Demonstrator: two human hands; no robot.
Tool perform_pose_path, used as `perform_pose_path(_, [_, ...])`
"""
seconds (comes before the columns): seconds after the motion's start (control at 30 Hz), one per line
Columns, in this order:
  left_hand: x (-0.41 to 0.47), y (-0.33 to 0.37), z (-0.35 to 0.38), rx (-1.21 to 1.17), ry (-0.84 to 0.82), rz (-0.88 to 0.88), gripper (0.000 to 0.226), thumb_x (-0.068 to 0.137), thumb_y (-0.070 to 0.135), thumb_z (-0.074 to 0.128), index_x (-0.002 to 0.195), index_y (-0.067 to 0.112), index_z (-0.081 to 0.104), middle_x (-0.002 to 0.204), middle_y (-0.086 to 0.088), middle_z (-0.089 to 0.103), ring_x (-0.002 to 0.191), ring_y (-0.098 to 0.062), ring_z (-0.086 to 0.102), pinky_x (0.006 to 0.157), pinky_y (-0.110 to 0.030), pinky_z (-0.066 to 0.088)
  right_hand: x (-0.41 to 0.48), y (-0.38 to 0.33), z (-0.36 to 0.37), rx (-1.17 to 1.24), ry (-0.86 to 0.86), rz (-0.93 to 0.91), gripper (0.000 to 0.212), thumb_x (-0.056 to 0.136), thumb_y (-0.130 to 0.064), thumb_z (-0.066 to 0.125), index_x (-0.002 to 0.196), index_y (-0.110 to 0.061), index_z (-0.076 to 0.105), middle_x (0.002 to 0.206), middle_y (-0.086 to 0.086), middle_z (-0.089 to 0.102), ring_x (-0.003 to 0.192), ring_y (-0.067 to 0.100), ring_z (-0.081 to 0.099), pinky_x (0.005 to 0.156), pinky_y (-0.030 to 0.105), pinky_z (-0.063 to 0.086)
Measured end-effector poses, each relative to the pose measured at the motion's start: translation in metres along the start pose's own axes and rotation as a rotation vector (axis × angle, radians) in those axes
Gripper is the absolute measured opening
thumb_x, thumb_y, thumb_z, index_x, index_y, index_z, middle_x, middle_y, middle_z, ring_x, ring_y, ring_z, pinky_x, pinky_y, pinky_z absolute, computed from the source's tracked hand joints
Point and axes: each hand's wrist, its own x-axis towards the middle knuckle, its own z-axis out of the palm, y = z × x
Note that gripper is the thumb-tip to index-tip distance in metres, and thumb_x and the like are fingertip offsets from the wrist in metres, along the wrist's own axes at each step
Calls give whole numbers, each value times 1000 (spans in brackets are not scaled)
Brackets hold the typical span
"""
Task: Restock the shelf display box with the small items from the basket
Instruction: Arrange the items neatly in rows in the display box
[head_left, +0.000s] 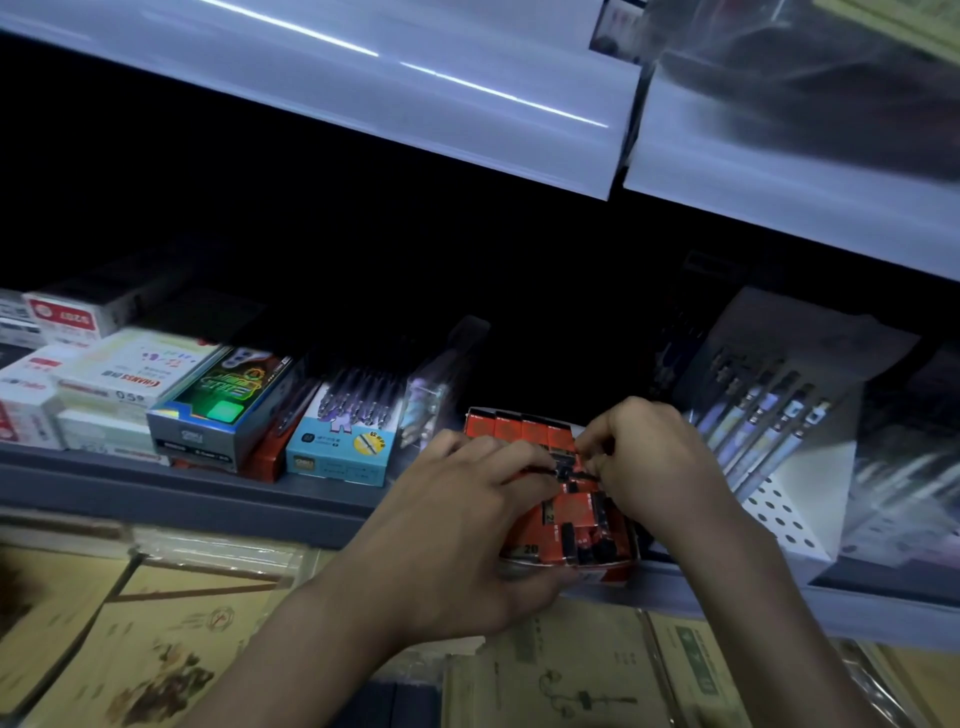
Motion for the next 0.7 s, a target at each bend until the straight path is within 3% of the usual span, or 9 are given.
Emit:
perform_pose_path(0.17, [-1,0,1,-6,-2,0,70,87,82,42,139,37,56,141,24,46,121,-3,48,108,-34,34,-2,-3,5,-93,38,23,20,83,-4,70,82,-24,75,90,0,71,80,26,68,67,39,59])
perform_pose_path(0.37, [-1,-1,2,-4,3,0,68,87,81,44,137,37,57,138,24,47,119,-3,49,105,-35,36,-8,-5,-2,-39,-16,10,33,89,-1,62,100,-26,80,114,0,69,99,27,67,79,40,58])
perform_pose_path(0.63, [-1,-1,2,2,0,4,70,87,82,42,140,37,56,139,24,47,120,-3,48,106,-34,35,-6,-1,-14,-29,-178,-66,44,89,3,56,114,-26,77,127,2,66,110,26,66,88,42,57])
perform_pose_path(0.7, [0,-1,2,-2,1,0,70,86,82,45,138,37,58,139,24,48,119,-3,49,106,-34,36,-6,-1,-15,-41,-199,-62,43,89,4,55,107,-27,79,120,2,66,104,25,66,82,38,56])
